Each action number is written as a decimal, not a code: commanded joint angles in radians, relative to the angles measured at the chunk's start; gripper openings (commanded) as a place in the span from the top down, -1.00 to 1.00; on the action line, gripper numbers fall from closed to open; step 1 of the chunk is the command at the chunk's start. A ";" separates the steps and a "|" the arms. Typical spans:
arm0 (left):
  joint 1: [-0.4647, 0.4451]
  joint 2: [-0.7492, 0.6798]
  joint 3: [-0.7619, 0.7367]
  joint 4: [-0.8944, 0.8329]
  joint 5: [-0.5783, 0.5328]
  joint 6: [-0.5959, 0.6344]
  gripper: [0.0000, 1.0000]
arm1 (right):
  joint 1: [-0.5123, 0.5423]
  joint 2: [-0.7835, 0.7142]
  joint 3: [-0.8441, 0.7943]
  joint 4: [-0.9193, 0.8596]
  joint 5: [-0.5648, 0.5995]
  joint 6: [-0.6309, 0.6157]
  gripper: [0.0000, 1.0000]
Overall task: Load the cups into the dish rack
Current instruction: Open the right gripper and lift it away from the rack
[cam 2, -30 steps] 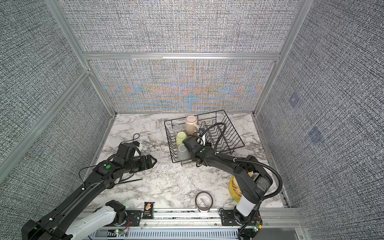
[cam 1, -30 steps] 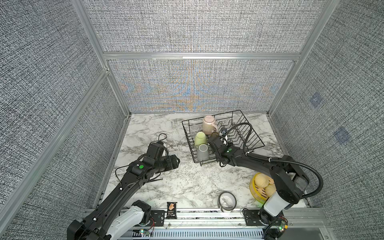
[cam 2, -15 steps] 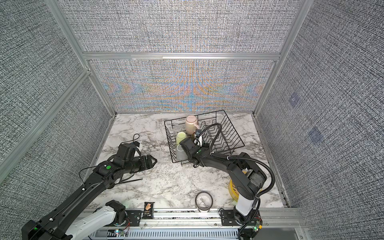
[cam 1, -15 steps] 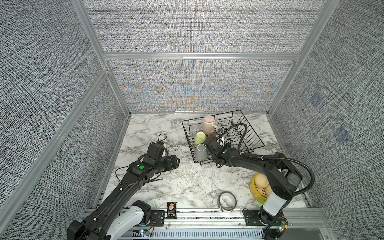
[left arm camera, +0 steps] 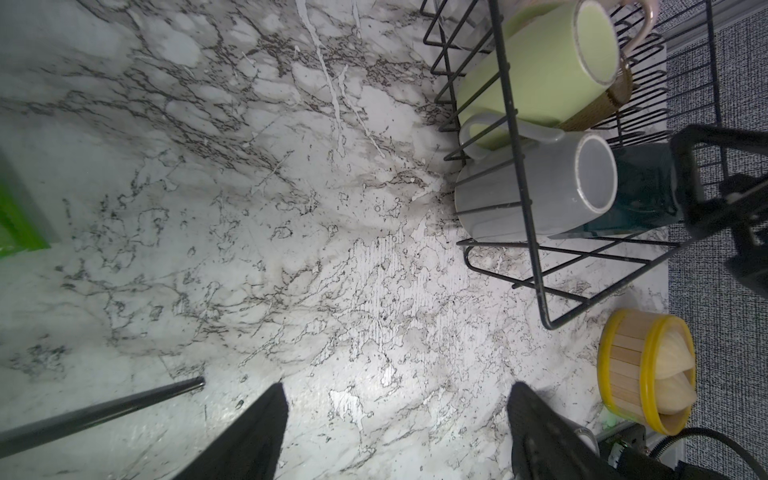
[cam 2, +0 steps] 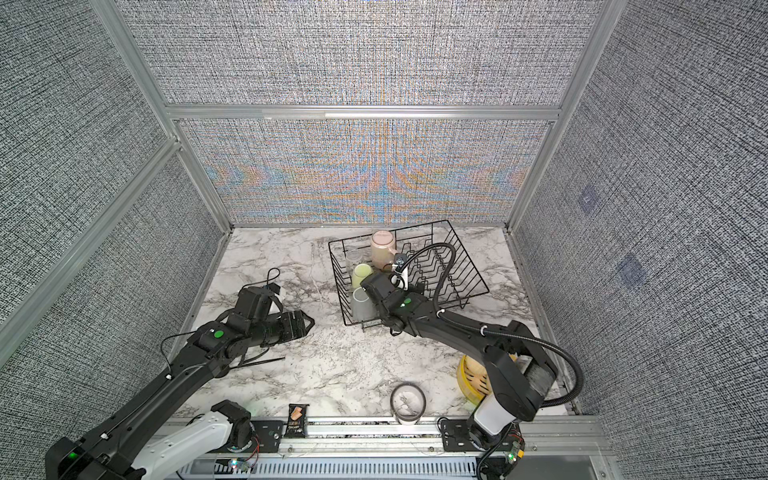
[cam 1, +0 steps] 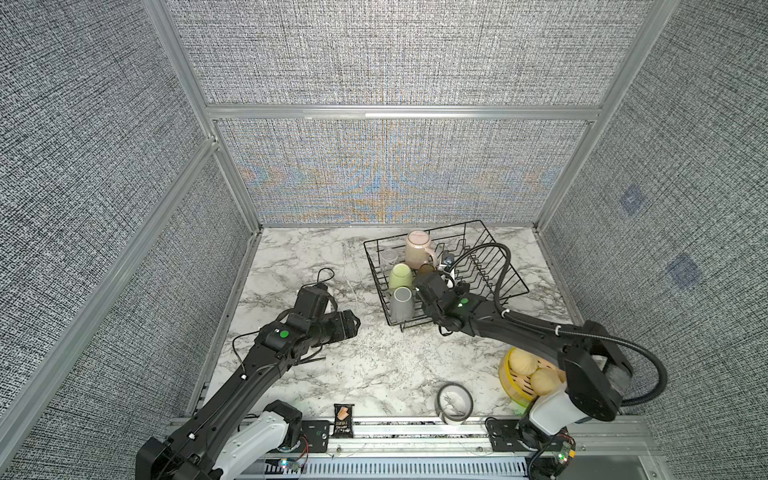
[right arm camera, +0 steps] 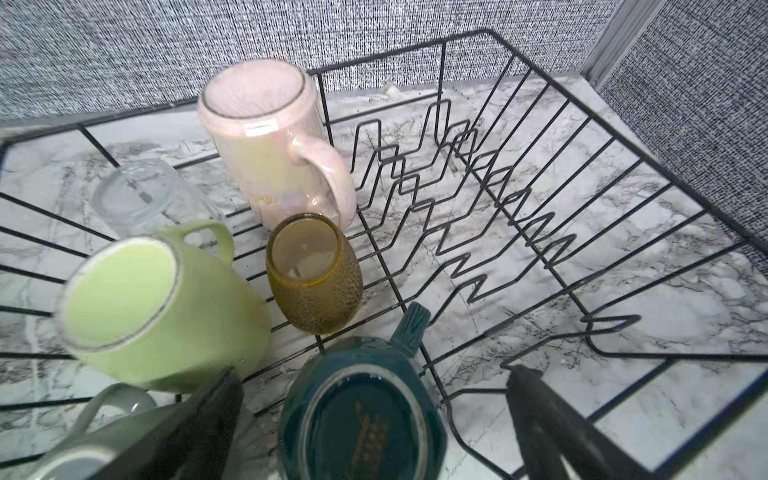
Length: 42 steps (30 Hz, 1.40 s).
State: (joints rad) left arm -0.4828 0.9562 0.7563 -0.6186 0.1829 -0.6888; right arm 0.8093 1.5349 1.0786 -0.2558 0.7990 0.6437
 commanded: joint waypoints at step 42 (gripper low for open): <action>0.002 0.015 -0.015 0.069 -0.469 0.049 -0.99 | -0.972 -0.060 -0.032 -0.143 -1.015 -0.466 -0.94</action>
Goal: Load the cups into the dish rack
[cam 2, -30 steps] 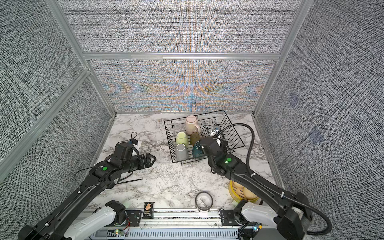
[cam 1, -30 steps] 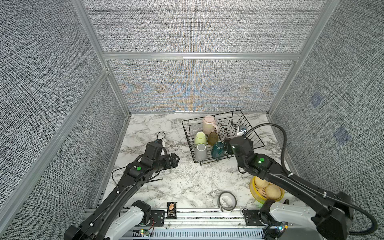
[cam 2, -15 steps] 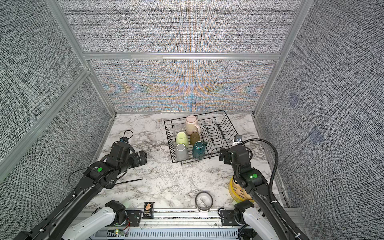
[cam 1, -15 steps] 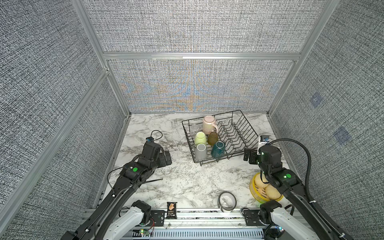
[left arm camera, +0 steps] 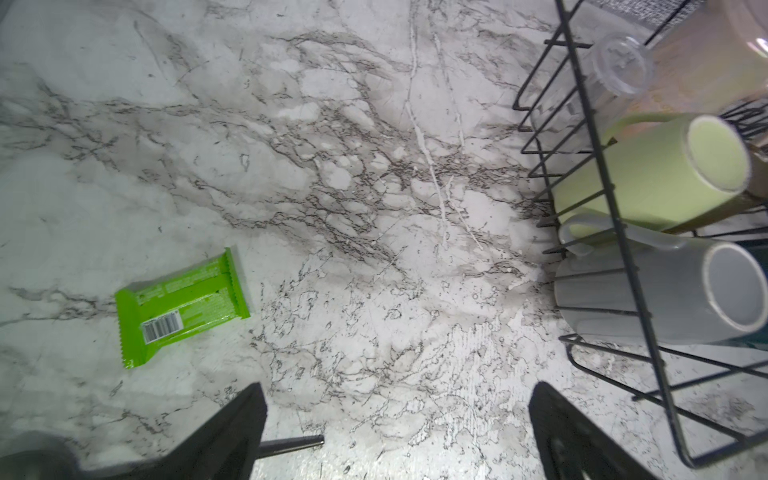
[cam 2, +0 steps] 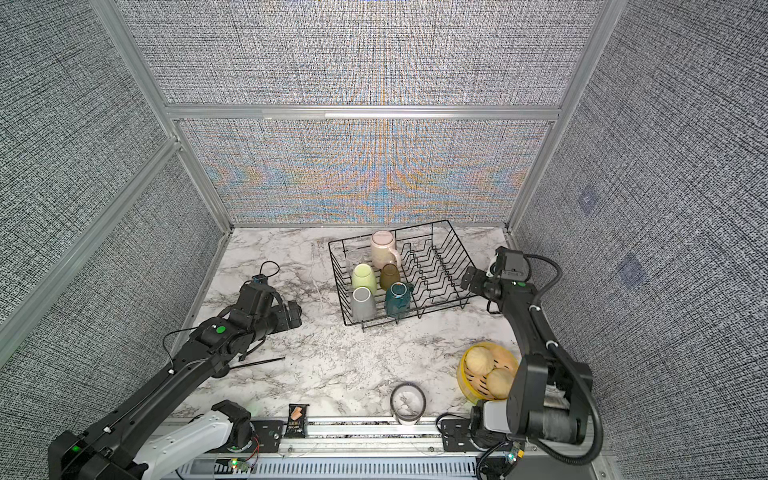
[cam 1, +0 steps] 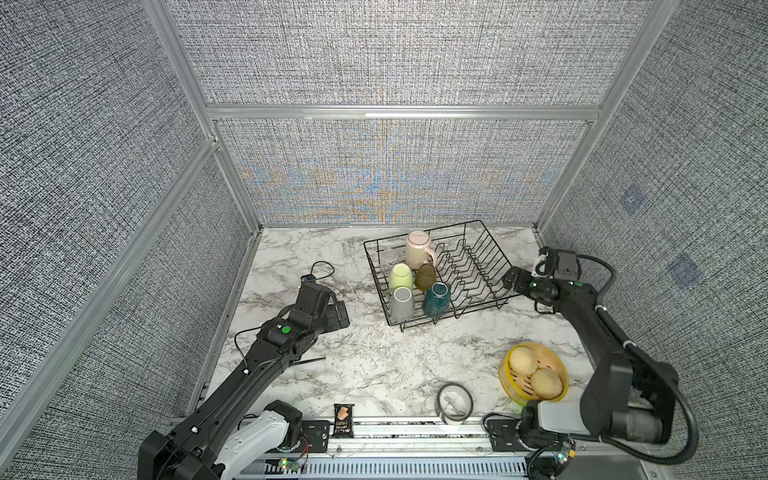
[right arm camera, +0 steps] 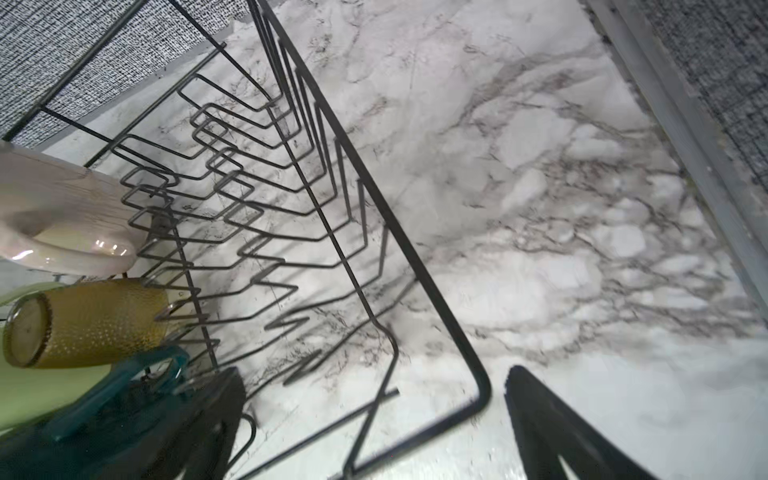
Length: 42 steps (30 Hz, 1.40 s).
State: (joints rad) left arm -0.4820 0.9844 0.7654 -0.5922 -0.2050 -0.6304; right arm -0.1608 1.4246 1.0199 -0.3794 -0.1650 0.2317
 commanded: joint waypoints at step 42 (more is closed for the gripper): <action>0.294 -0.016 -0.182 0.460 -0.211 0.284 -0.99 | 0.226 -0.607 -0.688 0.566 0.368 -0.037 -0.98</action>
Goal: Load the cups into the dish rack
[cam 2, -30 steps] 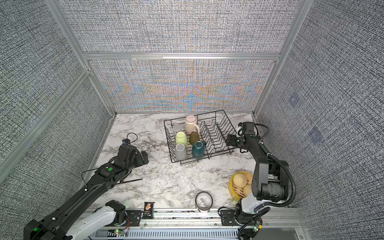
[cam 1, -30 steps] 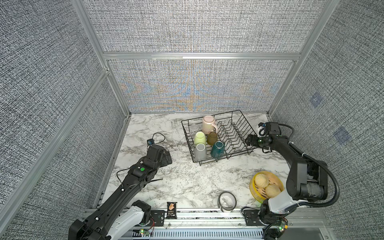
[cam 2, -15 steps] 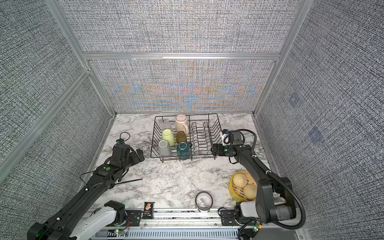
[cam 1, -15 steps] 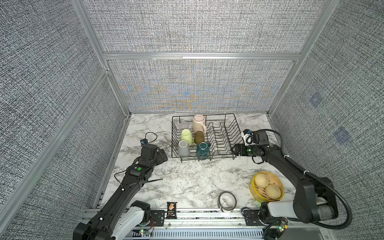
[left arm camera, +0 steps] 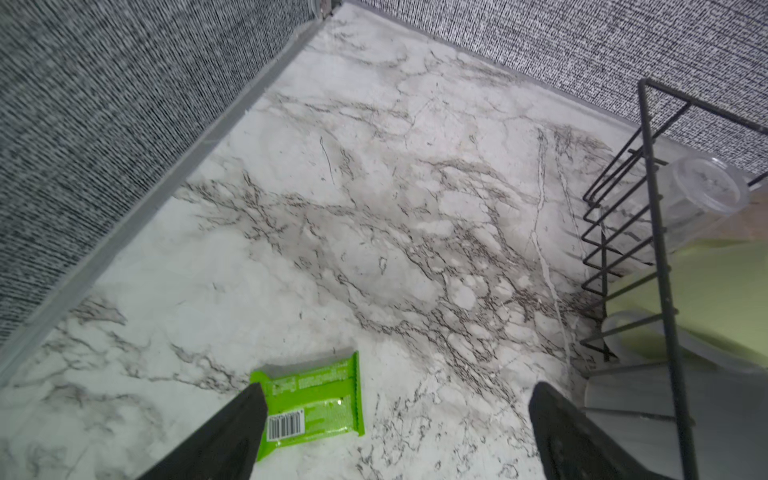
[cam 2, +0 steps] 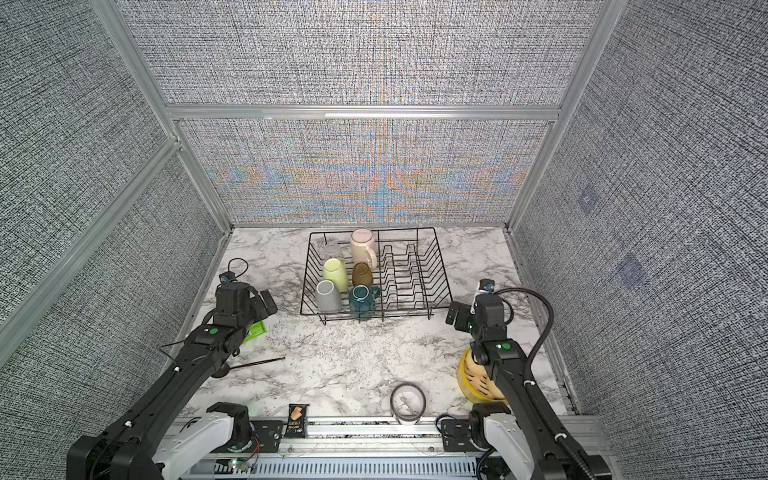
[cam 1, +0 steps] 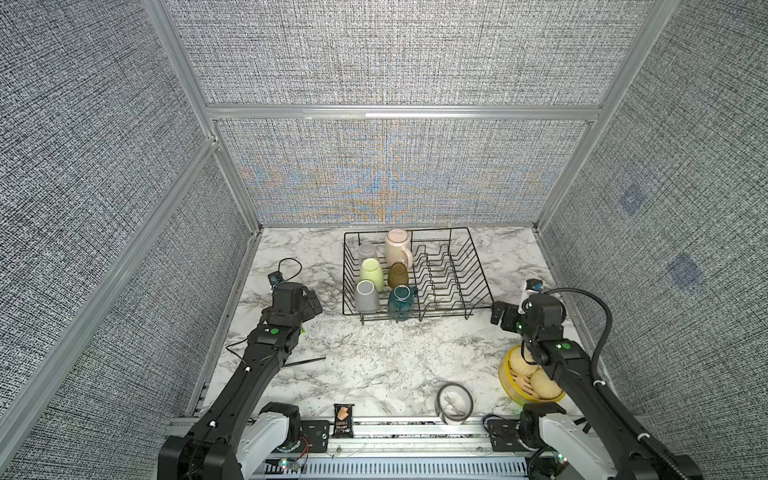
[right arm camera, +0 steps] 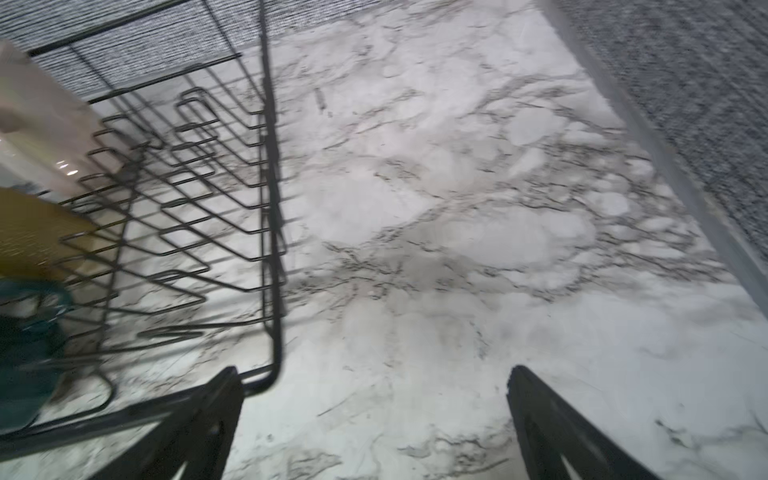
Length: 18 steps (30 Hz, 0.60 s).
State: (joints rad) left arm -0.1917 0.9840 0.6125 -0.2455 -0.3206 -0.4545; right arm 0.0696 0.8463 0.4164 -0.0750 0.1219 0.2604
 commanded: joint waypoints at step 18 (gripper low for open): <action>0.008 0.088 -0.338 0.779 -0.022 0.438 -0.99 | -0.080 0.377 -0.192 0.900 -0.140 -0.355 -0.98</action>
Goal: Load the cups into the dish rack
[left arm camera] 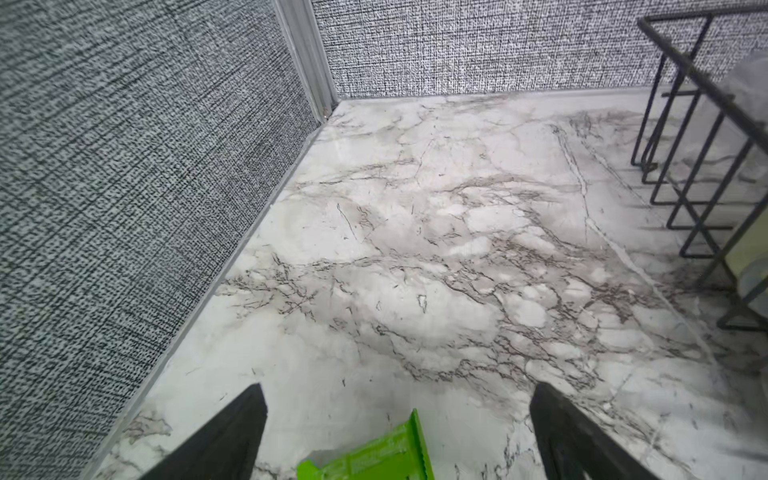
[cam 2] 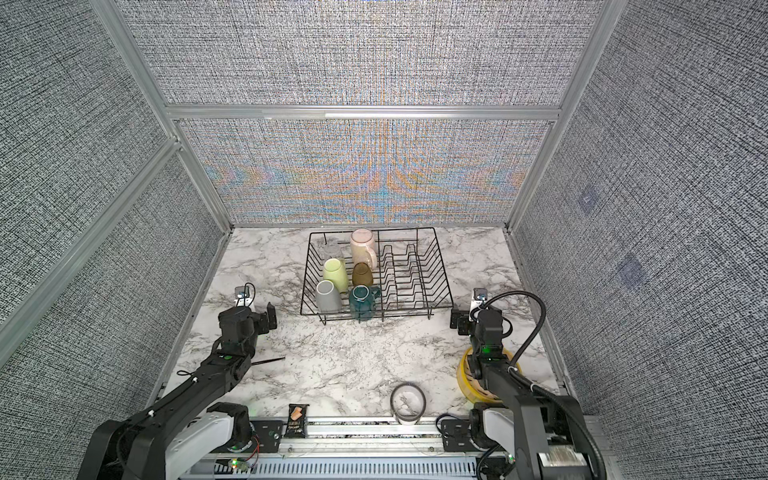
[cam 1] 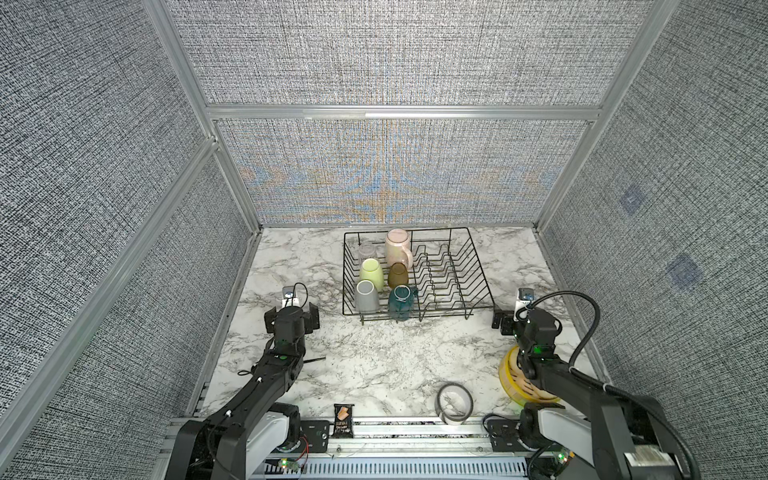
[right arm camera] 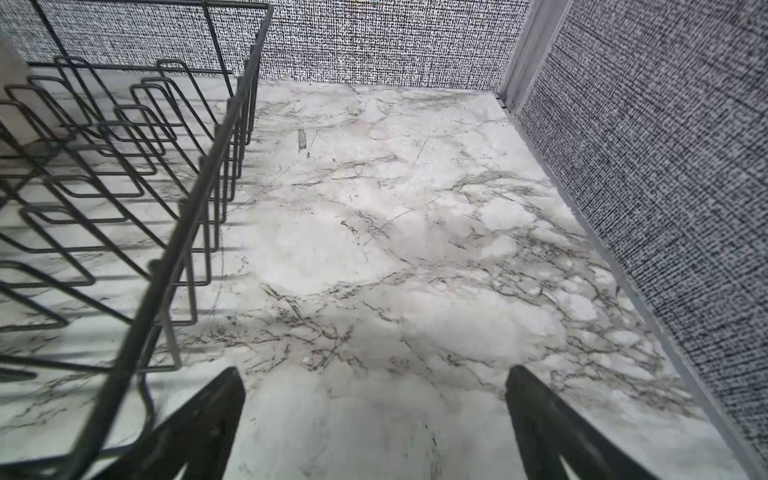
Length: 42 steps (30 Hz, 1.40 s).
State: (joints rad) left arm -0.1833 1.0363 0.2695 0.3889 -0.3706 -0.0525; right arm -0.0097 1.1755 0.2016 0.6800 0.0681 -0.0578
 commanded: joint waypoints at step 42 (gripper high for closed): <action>0.183 0.450 0.105 0.441 0.306 0.031 -0.99 | 0.065 0.355 0.170 0.204 0.098 0.064 -0.98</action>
State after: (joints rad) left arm -0.0006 1.4895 0.3710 0.8299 -0.0757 -0.0193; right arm 0.0486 1.5288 0.3664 0.8772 0.1318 0.0162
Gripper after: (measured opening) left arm 0.994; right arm 0.990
